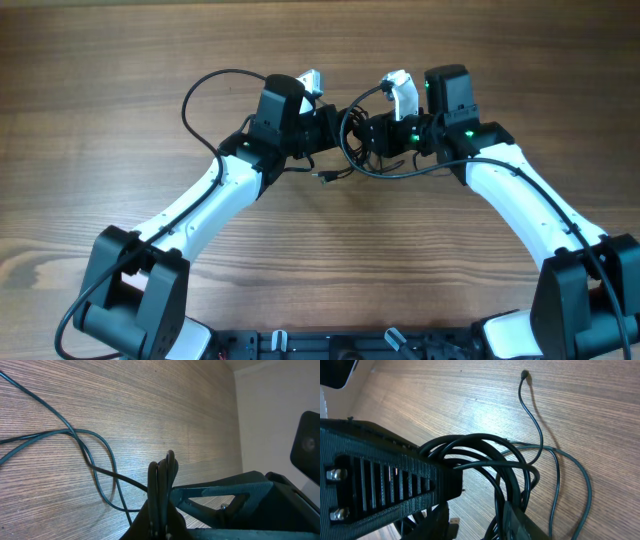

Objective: Untangle cables

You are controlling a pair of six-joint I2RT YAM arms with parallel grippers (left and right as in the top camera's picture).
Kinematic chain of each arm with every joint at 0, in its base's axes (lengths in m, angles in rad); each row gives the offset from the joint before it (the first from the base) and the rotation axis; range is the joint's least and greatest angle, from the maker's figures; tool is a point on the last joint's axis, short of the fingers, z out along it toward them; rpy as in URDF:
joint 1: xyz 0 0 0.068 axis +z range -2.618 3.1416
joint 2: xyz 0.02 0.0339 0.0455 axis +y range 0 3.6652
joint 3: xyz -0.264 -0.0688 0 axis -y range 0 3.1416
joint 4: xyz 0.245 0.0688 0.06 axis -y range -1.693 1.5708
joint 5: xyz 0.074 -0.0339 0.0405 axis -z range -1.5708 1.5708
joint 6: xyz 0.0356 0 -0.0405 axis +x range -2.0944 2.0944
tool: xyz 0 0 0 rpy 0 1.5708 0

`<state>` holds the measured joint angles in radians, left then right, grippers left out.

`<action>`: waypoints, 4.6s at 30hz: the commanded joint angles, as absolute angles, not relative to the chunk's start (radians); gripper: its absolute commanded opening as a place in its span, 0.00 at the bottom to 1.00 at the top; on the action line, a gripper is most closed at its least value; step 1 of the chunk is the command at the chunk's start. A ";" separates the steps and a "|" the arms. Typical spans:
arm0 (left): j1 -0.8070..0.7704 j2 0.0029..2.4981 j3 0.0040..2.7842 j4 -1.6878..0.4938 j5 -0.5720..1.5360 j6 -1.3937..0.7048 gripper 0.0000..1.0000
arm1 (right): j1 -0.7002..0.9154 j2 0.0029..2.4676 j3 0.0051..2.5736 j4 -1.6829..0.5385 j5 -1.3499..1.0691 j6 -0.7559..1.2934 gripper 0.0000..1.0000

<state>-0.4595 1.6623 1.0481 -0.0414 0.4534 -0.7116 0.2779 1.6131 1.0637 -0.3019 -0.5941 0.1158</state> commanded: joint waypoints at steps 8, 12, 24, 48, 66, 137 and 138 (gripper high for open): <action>-0.467 1.649 1.055 0.044 0.531 -0.689 0.04 | 0.278 1.665 1.071 -0.362 -0.558 0.029 0.28; -0.467 1.649 1.055 0.045 0.552 -0.689 0.04 | 0.278 1.697 1.071 -0.362 -0.550 0.030 0.15; -0.430 1.649 1.055 0.038 0.571 -0.696 0.04 | 0.192 1.691 1.073 -0.387 -0.380 0.230 0.05; -0.395 1.649 1.055 -0.035 0.531 -0.688 0.04 | 0.053 1.684 1.073 -0.419 -0.951 -0.074 0.72; -0.237 1.524 1.055 -0.050 0.796 -0.633 0.04 | 0.018 1.788 1.071 -0.557 0.014 0.549 0.80; -0.422 1.524 1.055 0.260 0.737 -0.711 0.04 | 0.038 1.633 1.078 -0.067 -1.259 0.369 0.34; -0.422 1.524 1.055 0.258 0.750 -0.711 0.04 | 0.038 1.633 1.078 -0.067 -1.259 0.369 0.34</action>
